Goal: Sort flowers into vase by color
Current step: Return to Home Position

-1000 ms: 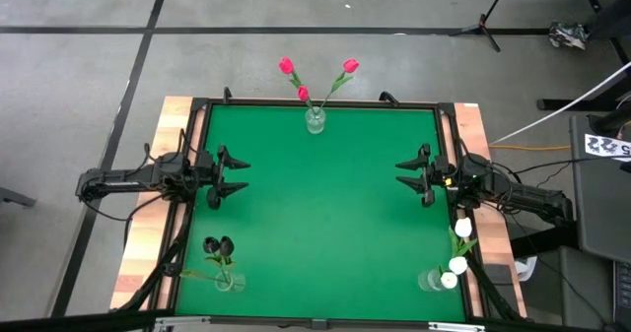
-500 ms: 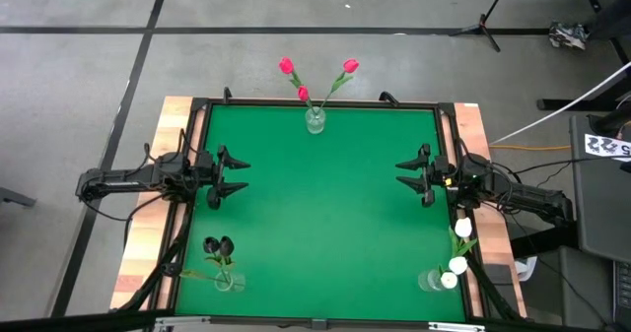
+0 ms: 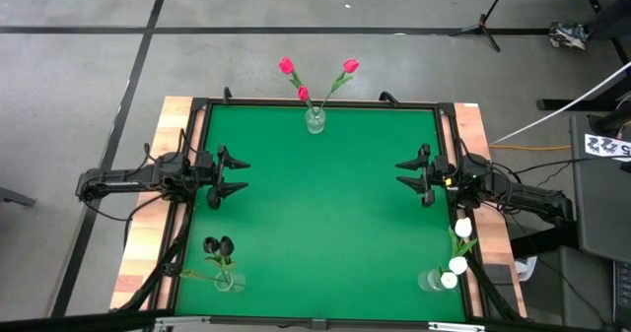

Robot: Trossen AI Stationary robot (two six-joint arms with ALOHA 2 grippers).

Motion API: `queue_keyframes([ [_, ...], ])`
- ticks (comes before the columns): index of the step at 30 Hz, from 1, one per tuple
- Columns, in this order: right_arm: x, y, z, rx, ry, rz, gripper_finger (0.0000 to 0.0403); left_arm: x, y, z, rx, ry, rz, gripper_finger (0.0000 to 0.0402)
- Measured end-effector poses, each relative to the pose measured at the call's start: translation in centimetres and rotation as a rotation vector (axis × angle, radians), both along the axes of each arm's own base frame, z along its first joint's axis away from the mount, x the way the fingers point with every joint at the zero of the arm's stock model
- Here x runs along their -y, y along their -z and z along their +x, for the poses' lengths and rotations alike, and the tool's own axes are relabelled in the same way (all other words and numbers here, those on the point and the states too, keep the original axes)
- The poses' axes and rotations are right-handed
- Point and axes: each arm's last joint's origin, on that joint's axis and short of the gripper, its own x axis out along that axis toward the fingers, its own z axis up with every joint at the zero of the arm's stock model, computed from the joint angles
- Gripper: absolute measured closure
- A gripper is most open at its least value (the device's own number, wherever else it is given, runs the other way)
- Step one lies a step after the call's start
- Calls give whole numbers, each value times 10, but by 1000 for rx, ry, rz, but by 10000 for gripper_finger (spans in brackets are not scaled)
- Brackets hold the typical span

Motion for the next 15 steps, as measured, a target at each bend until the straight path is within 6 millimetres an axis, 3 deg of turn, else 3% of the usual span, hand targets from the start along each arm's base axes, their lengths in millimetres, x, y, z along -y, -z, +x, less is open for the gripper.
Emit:
queue_keyframes([
  [15, 0, 0, 0, 1, 0, 0, 219, 0, 0, 0, 0, 0, 1, 107],
])
